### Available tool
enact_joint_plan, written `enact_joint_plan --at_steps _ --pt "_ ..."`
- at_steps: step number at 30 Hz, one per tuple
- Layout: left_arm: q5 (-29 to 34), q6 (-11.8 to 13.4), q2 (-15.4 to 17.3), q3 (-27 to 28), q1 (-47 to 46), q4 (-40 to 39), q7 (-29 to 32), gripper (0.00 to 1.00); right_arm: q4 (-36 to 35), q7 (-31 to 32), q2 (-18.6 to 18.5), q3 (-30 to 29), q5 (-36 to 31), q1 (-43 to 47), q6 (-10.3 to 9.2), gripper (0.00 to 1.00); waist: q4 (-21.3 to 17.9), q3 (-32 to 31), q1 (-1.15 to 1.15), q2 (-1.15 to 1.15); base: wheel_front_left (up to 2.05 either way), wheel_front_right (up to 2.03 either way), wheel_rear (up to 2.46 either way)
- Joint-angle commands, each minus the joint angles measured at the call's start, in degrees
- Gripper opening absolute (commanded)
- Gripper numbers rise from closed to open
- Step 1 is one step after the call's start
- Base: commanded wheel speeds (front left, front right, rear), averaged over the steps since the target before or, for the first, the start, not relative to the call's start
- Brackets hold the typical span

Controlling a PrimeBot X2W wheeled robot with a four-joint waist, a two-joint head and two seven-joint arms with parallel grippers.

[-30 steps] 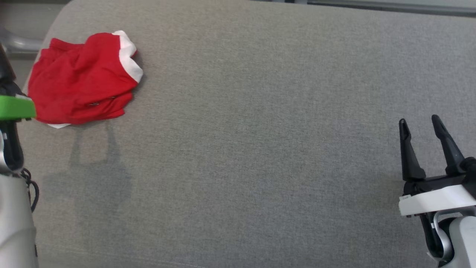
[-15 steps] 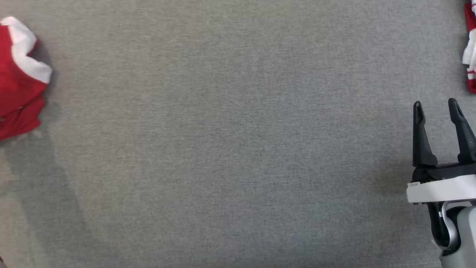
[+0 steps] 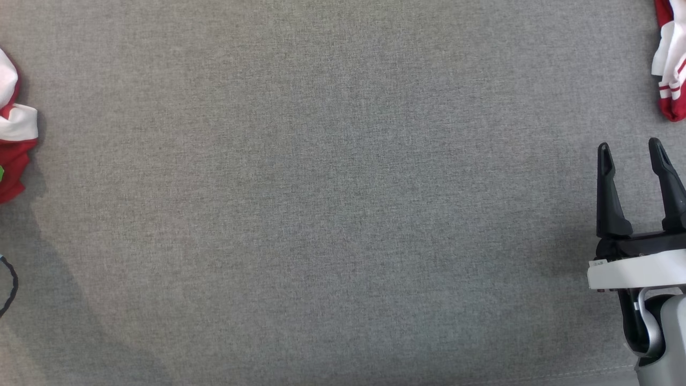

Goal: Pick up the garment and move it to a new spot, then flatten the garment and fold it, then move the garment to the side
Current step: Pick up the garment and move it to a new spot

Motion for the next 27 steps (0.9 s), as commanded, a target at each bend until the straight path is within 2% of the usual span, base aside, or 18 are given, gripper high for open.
enact_joint_plan --at_steps 1,2,3,9,18,23,27 --pt "-0.15 0.12 -0.23 -0.73 0.76 1.46 1.36 0.61 -0.15 -0.14 -0.14 0.08 -0.48 -0.8 -0.11 1.0 -0.02 -0.04 0.0 0.0 0.0 0.0 0.0" --pt "-0.52 0.12 -0.19 -0.91 0.68 1.95 1.6 0.05 -0.09 -0.14 -0.12 0.16 -0.53 -0.8 -0.11 1.0 -0.05 -0.07 0.0 0.0 0.0 0.0 0.0" --pt "-0.63 0.12 -0.1 -1.38 0.53 2.31 1.97 0.0 0.0 -0.14 -0.09 0.26 -0.5 -0.82 -0.11 1.0 -0.08 -0.14 0.0 0.0 0.0 0.0 0.0" --pt "-0.93 0.12 0.79 -3.06 -0.56 2.23 -1.32 0.0 0.92 -0.14 0.25 0.59 -0.37 -0.64 -0.11 1.0 0.04 -1.41 0.0 0.0 0.0 0.0 0.0" --pt "0.19 0.12 2.27 -5.27 -2.94 -1.01 -11.75 0.0 2.5 -0.14 1.1 1.53 0.35 -0.08 -0.11 1.0 0.64 -6.56 0.0 0.0 0.0 0.0 0.0" --pt "1.67 0.12 1.67 -7.65 -5.08 -5.04 -16.56 0.0 3.45 -0.14 1.95 2.09 0.69 0.35 -0.11 1.0 0.63 -9.67 0.0 0.0 0.0 0.0 0.0" --pt "2.25 0.12 0.57 -10.35 -7.09 -9.55 -17.35 0.0 4.08 -0.14 2.83 2.61 0.97 0.32 -0.11 1.0 -0.19 -11.62 0.0 0.0 0.0 0.0 0.0"
